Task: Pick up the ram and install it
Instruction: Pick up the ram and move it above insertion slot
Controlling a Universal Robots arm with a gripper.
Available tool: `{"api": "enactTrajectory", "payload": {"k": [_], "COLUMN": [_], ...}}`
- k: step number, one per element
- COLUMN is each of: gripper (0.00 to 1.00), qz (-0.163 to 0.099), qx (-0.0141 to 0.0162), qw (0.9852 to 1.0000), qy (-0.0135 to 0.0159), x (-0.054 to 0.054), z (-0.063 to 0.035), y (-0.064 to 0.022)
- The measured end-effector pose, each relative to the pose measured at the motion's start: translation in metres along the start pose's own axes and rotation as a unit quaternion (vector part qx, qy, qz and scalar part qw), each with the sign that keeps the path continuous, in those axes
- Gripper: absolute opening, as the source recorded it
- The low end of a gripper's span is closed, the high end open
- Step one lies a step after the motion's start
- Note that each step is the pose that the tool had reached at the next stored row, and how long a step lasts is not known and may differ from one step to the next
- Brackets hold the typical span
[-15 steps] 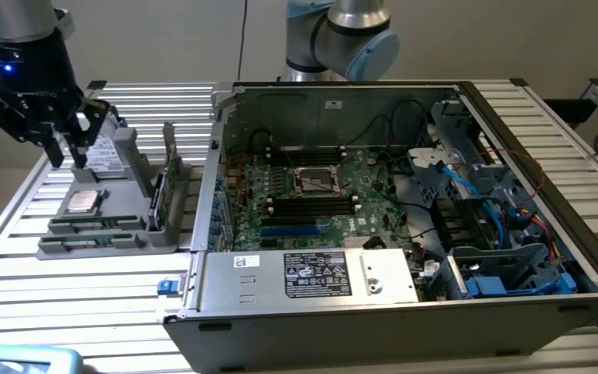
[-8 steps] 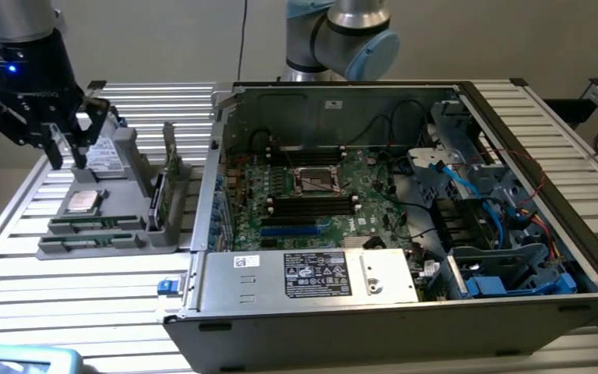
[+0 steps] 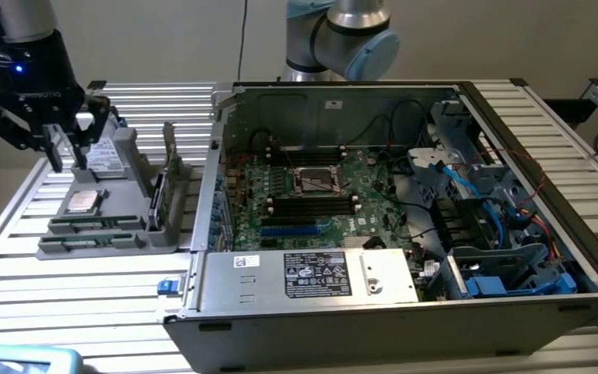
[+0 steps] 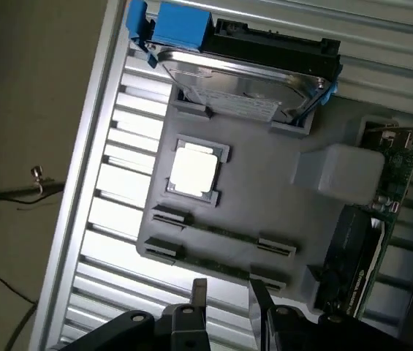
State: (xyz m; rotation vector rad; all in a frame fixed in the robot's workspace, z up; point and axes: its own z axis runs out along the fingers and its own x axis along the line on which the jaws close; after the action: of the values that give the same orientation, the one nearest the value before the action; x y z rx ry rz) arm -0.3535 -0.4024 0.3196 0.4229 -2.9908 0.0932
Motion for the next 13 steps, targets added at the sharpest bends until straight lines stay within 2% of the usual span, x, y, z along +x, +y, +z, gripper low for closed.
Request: {"api": "enactTrajectory", "payload": {"k": [4, 7, 10, 13], "gripper": [0.36, 0.36, 0.36, 0.36], "qz": [-0.036, -0.063, -0.090, -0.117], "qx": [0.0046, 0.0081, 0.0115, 0.0150], "qw": [0.9993, 0.9980, 0.9959, 0.9930], "qy": [-0.0016, -0.0027, -0.0039, -0.0052], "x": [-0.0001, -0.0001, -0.0002, -0.0002], "z": [0.0005, 0.0008, 0.0012, 0.0016], "y": [0.0000, 0.0000, 0.0000, 0.0001]}}
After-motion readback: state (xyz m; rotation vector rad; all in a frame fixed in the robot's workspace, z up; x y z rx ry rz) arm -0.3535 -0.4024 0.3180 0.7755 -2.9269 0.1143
